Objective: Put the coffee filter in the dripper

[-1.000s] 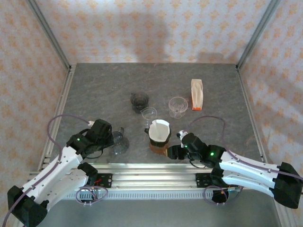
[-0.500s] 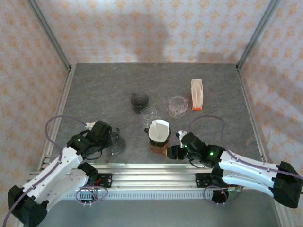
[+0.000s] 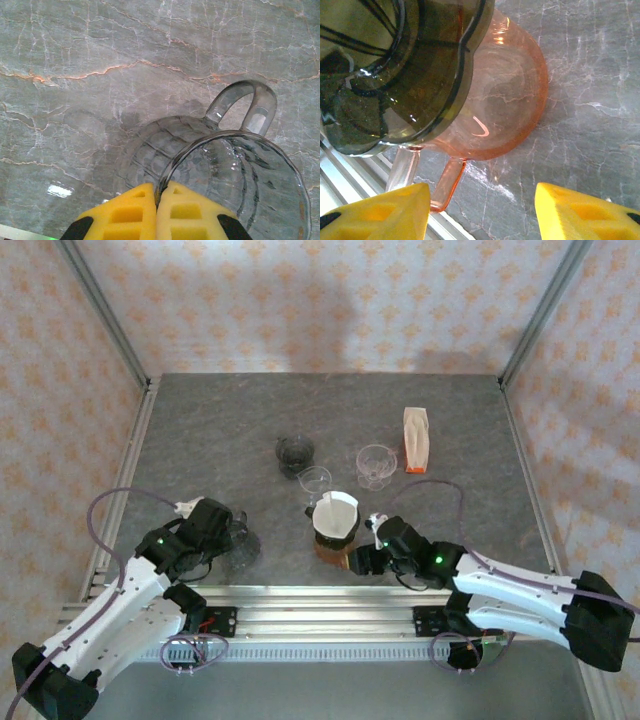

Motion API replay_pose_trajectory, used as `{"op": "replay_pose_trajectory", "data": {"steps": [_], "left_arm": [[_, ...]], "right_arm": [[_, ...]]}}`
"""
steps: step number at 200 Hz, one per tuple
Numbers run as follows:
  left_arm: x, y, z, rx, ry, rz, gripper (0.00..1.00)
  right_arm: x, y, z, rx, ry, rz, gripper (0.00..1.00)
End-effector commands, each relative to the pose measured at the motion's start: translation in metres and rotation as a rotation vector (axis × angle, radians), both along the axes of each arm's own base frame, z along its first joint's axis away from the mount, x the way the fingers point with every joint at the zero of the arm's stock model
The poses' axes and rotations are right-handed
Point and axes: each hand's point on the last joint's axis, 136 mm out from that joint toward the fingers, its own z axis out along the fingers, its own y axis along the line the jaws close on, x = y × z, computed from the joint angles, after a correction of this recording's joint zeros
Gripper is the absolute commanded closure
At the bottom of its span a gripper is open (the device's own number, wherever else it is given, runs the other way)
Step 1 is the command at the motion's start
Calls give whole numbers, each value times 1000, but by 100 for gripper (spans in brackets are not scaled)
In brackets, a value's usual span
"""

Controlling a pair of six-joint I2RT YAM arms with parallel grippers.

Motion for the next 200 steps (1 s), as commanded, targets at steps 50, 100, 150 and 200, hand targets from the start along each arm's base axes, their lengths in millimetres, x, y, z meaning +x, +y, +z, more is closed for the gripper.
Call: {"op": "replay_pose_trajectory", "data": {"steps": [50,100,150,200], "left_arm": [[7,3,5,-4,-29,43,100],[8,2,2,-1,-26,40,100],[9,0,0,-10,-22,39,100],[11,-1,5,-9,-30,36,100]], "right_arm": [[18,13,30,56,-138,62,40],[15,-4,20,60,-126,17,48],[26,-13,-1,85,-82,-62,58],[30,6,-5,132,-47,-26,62]]}}
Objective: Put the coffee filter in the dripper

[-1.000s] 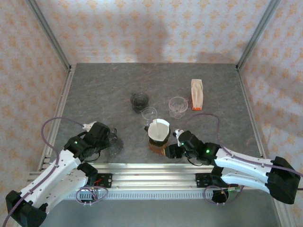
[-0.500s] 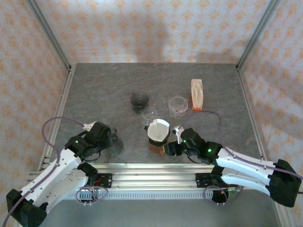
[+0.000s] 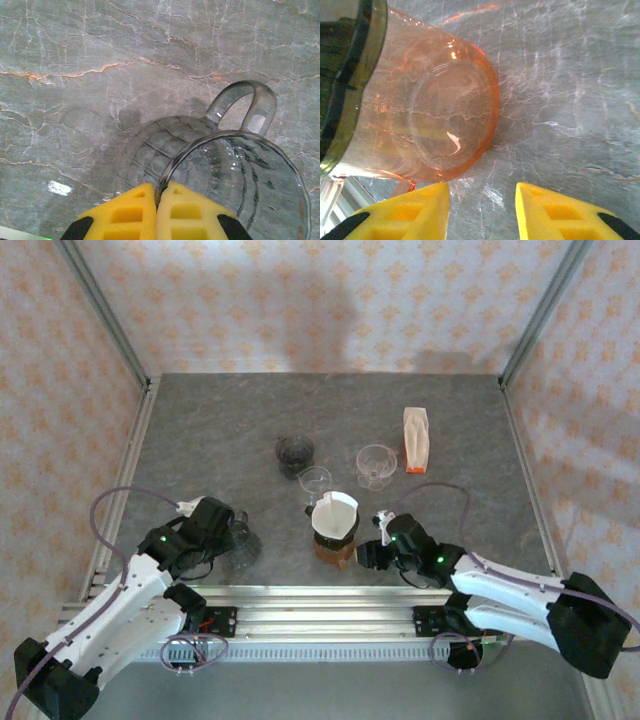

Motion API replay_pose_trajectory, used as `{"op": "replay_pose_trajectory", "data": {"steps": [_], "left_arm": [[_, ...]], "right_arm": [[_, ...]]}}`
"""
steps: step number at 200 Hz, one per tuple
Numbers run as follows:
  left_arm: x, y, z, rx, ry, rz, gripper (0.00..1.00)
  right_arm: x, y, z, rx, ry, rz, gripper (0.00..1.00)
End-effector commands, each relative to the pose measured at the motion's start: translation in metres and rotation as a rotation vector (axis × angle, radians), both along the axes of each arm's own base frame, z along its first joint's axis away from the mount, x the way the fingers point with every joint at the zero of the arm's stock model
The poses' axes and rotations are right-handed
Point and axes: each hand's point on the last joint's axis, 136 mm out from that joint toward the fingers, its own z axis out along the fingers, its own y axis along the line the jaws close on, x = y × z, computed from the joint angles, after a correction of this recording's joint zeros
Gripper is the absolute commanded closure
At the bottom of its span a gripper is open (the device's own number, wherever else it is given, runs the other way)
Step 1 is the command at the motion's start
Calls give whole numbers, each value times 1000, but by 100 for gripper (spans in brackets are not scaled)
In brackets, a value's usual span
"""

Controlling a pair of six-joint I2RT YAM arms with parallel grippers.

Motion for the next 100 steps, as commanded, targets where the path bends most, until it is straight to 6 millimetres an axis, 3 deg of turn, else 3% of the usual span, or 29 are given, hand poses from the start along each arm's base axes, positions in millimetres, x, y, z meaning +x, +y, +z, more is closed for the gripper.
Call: {"op": "replay_pose_trajectory", "data": {"steps": [1,100], "left_arm": [[9,1,8,-9,-44,35,100],[9,1,3,-10,-36,37,100]], "right_arm": [[10,19,17,86,-32,19,62],[34,51,16,121,-24,31,68]]}}
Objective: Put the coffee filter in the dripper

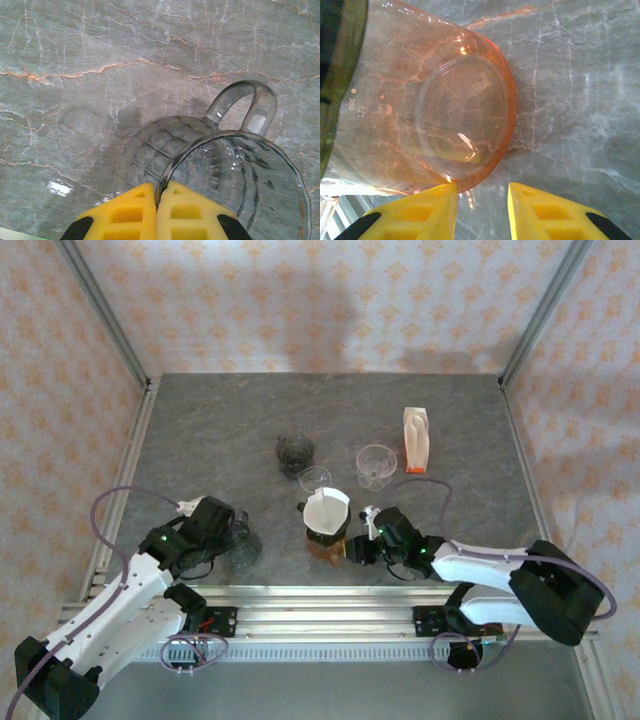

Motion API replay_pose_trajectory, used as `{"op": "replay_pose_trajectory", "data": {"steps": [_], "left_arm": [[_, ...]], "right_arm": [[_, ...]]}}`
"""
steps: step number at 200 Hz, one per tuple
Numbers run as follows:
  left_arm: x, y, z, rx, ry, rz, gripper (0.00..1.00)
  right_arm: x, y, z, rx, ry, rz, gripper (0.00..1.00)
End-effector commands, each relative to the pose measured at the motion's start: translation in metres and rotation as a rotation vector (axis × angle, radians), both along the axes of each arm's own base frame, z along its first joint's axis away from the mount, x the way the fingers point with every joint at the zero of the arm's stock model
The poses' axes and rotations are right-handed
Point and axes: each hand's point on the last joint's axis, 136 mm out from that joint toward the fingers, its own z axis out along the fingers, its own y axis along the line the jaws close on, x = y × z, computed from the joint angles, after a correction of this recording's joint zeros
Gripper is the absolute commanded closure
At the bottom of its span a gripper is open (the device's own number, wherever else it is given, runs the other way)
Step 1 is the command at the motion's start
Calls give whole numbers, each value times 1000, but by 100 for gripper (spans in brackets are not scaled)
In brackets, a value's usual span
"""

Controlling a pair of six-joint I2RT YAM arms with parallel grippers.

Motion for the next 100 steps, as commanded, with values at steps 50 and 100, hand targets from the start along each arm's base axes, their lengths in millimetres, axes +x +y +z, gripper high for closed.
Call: {"op": "replay_pose_trajectory", "data": {"steps": [50,100], "left_arm": [[7,2,0,-9,-33,44,100],[7,2,-2,-8,-31,45,100]], "right_arm": [[38,49,29,114,-63,-13,68],[58,76,22,122,-53,-40,68]]}}
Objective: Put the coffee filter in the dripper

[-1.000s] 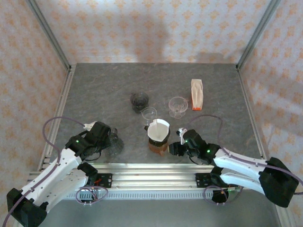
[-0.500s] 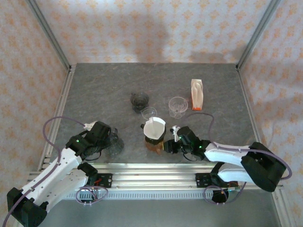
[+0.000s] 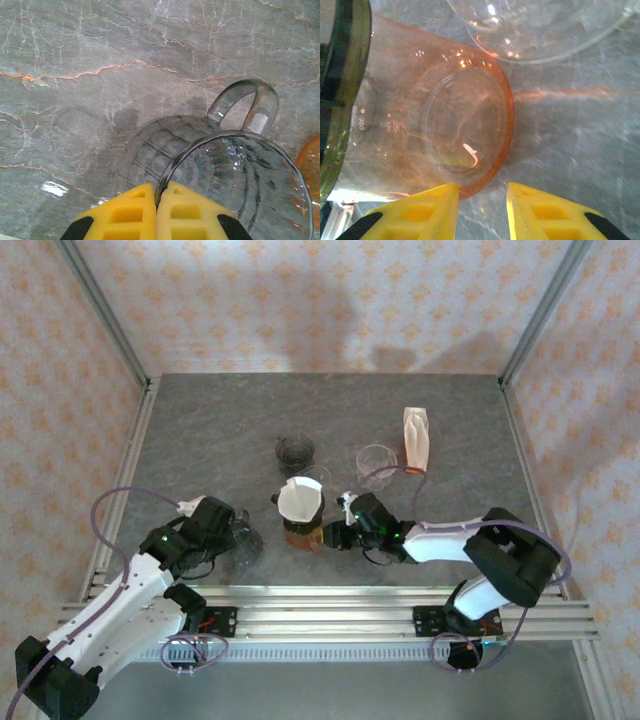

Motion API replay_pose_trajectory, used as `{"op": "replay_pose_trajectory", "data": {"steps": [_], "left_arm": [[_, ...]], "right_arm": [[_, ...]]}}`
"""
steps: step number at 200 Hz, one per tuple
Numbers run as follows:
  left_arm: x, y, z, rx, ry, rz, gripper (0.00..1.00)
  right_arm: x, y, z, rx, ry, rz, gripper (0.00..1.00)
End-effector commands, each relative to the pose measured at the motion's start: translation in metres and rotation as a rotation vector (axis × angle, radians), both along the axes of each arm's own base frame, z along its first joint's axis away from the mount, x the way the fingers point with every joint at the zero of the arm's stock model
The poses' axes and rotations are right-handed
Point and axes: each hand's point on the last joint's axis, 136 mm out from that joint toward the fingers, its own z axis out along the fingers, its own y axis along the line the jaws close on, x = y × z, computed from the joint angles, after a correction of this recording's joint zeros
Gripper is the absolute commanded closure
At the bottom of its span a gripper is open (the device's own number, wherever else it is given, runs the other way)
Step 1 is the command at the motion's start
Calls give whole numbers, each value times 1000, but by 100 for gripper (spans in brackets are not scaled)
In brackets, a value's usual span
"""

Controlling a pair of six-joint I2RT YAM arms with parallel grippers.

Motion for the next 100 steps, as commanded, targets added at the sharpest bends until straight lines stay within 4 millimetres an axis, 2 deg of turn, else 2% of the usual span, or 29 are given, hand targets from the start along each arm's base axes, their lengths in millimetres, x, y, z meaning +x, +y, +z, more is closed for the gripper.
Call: {"op": "replay_pose_trajectory", "data": {"steps": [1,61,100], "left_arm": [[4,4,-1,6,-20,32,100],[2,7,-1,17,-11,40,100],[1,6,-4,10,-12,40,100]], "right_arm": [[22,20,15,64,-51,-39,68],[51,59,18,98,-47,-49,69],[58,65,16,93,-47,-75,69]]}}
